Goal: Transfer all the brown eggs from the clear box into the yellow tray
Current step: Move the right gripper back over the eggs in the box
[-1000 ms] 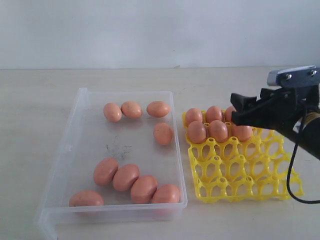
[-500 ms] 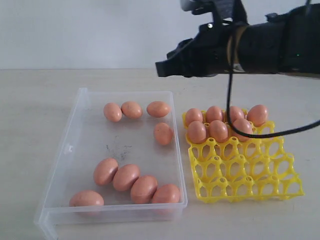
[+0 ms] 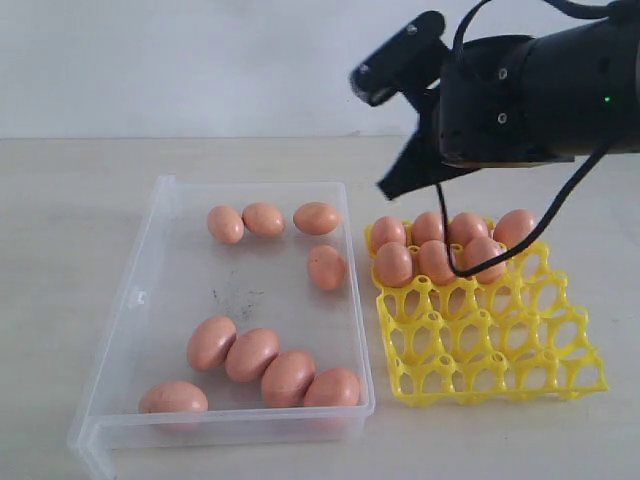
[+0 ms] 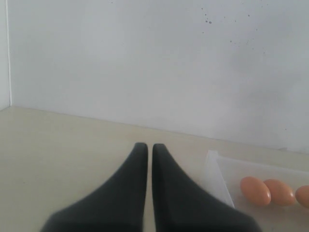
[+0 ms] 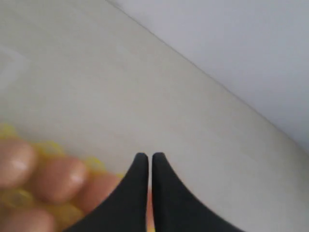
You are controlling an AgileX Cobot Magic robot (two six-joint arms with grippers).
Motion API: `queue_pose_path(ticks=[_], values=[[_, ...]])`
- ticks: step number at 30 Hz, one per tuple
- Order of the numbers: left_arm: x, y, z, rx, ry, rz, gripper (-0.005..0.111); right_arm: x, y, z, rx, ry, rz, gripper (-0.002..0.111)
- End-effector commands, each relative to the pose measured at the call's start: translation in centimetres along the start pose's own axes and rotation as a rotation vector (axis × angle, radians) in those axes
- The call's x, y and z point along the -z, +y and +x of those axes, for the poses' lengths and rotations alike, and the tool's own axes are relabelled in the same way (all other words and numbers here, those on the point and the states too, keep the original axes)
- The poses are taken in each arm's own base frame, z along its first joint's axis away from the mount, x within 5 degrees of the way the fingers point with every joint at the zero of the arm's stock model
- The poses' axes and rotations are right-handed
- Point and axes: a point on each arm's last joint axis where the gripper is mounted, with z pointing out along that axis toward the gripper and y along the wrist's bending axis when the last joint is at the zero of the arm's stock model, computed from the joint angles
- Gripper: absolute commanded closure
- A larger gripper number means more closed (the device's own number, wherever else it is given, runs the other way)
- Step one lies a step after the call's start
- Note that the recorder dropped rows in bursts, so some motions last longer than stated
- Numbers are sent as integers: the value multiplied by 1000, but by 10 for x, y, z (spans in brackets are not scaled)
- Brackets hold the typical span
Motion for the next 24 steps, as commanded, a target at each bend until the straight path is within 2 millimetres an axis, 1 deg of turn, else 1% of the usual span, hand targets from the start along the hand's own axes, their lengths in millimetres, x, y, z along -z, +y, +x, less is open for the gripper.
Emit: queue_pose_path(ticks=[1,3,5,8,9,11,14,17,19,21,24], values=[[0,0,1,18,-2,2,103,6,-20,24,225,305,142,108],[0,0,1,18,-2,2,103,9,-9,25,225,367,-15,108],[0,0,1,18,-2,2,103,13,5,18,173,344,-208,108],[0,0,1,18,-2,2,103,21,26,-9,29,181,-482,108],[0,0,1,18,-2,2,103,24,31,-19,-23,136,-552,108],[0,0,1,18,-2,2,103,26,38,-37,-73,111,-643,108],[0,0,1,18,-2,2,103,19,47,-55,-100,189,-693,108],[0,0,1,18,-2,2,103,5,58,-66,-107,281,-700,108],[0,0,1,18,-2,2,103,-6,66,-74,-136,293,-703,108],[0,0,1,18,-2,2,103,-15,74,-79,-147,295,-706,108],[0,0,1,18,-2,2,103,-27,84,-79,-134,320,-706,108]])
